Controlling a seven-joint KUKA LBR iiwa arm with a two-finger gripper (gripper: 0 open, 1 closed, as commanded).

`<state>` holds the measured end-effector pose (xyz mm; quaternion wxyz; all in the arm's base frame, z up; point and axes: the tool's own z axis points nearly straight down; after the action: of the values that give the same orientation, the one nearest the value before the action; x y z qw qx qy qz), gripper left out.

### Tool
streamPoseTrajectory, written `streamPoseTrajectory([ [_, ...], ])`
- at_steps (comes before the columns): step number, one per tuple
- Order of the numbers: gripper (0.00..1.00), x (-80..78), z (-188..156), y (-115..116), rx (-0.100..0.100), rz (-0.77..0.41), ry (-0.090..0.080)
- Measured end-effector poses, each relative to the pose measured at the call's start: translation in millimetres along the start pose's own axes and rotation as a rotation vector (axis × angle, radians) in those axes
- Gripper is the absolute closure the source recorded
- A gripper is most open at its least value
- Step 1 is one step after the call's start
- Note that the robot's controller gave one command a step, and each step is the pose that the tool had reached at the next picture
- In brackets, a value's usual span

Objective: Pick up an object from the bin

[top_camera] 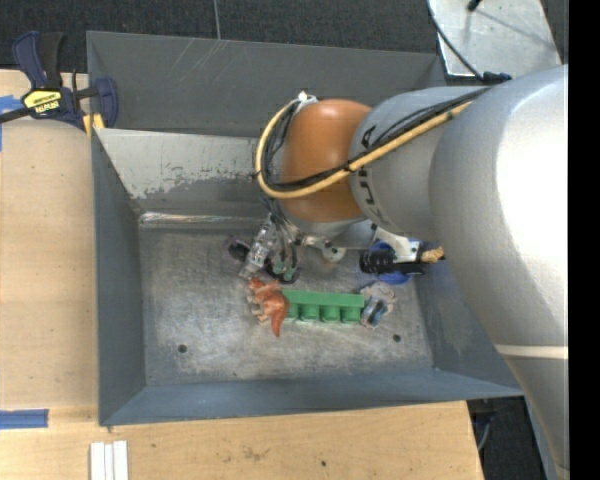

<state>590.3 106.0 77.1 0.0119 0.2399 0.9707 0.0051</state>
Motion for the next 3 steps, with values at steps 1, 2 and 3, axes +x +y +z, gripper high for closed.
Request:
streamPoseTrajectory([
  [1, 1.00, 0.0, 0.0, 0.0, 0.000, 0.000, 0.000],
  [2, 1.00, -0.1, -0.1, 0.0, 0.000, 0.001, 0.000],
  [3, 1.00, 1.2, -5.6, -0.9, 0.008, 0.000, 0.012],
])
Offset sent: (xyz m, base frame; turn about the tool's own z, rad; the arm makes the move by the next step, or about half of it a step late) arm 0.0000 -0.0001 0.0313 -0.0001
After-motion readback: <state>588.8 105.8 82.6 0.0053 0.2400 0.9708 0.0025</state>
